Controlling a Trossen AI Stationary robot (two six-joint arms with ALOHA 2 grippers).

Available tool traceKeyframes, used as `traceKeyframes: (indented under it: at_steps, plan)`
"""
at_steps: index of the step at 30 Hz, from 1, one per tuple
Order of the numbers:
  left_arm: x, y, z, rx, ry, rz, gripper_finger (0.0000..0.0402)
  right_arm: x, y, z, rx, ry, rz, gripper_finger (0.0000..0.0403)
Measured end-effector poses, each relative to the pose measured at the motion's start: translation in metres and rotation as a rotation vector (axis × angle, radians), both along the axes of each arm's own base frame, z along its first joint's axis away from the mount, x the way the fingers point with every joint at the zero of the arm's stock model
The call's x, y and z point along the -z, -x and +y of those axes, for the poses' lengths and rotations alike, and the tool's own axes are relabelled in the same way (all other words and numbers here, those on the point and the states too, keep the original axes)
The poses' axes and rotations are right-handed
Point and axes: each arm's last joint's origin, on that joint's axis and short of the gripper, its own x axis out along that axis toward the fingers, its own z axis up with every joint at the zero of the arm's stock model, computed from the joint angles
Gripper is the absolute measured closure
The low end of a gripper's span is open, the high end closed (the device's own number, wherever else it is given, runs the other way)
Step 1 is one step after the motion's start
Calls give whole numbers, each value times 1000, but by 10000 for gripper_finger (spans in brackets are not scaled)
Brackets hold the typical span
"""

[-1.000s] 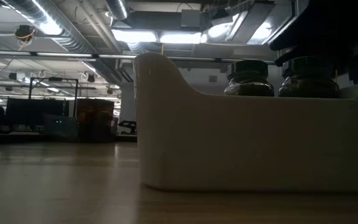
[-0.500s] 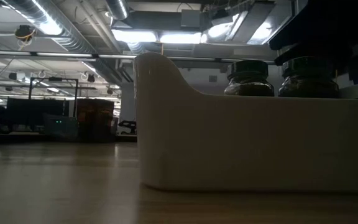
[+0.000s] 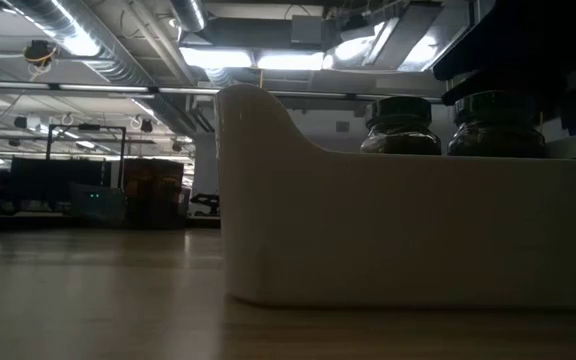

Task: Sort spices by type
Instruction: Put the seasoning bottle into the bottom white bin

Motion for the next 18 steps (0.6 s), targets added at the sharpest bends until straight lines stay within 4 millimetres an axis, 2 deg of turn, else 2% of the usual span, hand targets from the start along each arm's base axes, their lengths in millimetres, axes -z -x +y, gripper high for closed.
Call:
traceKeyframes:
  at_steps: [6,10,18]
  plan:
    - [0,-2,1,14,1,-2,215,0,0,0,-11,-6,10,162]
    - [-3,-13,4,7,13,-8,215,1,0,0,-14,-4,12,162]
    - [-42,-48,23,68,19,-31,215,1,0,1,-26,-14,20,162]
